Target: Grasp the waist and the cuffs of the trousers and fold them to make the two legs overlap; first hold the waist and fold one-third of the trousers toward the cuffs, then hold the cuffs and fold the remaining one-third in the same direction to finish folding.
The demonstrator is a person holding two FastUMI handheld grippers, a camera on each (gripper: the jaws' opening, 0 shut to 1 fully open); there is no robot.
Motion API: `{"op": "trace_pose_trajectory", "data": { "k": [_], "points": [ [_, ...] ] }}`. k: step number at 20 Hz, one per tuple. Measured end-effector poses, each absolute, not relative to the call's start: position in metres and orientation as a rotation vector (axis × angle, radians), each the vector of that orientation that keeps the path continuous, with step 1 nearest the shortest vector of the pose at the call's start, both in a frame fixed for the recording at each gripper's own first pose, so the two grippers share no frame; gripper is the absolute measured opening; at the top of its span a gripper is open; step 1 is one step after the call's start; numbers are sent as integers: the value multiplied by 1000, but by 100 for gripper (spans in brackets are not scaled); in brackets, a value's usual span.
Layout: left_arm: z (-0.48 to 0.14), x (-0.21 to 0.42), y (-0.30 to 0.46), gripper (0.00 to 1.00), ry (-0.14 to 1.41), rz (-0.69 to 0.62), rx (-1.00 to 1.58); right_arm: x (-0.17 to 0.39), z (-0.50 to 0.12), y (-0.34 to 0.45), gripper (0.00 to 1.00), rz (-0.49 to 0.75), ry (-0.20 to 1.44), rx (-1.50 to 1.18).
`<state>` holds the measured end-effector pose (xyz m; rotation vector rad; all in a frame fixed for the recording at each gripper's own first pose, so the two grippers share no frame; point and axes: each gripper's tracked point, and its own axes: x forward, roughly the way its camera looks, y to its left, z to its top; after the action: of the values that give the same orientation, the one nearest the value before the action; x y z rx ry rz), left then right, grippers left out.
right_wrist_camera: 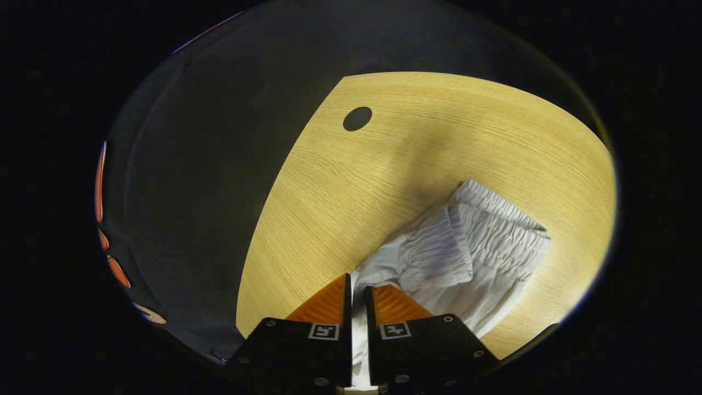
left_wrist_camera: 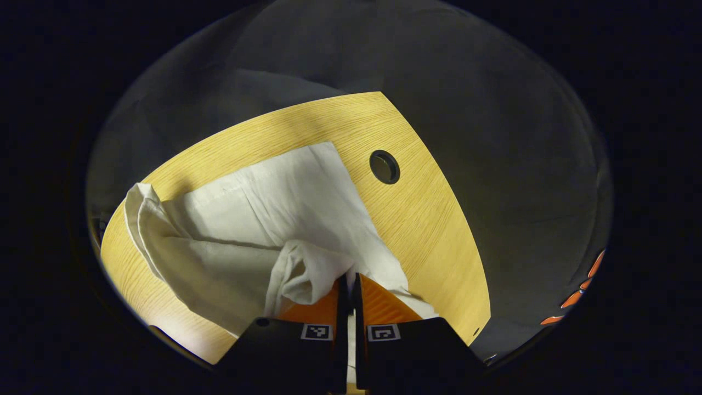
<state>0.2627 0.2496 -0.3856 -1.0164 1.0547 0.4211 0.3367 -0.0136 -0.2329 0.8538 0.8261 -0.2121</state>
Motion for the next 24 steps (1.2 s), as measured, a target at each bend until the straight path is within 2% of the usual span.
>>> {"op": "trace_pose_trajectory", "data": {
  "k": [1,2,5,8,11,12,17,24],
  "points": [
    [-386,269,248,7,1045,419,-1013,337,-232,-13,17,-208,826,853],
    [-379,274,252,7,1031,409,-1007,336,-232,-13,32,-207,826,843],
    [-374,282,243,50,1009,379,-1013,329,-233,-6,53,-196,834,813],
    [-367,275,246,98,997,406,-1018,321,-226,-2,96,-186,827,776],
    [-355,265,254,100,972,415,-1007,303,-216,-13,98,-189,812,714],
    [-348,260,258,96,962,416,-1003,297,-212,-17,99,-190,807,696],
    [-315,227,266,99,906,404,-977,256,-197,-35,99,-179,778,707],
    [-270,183,245,99,857,359,-920,205,-218,-85,98,-225,749,720]
  ]
}}
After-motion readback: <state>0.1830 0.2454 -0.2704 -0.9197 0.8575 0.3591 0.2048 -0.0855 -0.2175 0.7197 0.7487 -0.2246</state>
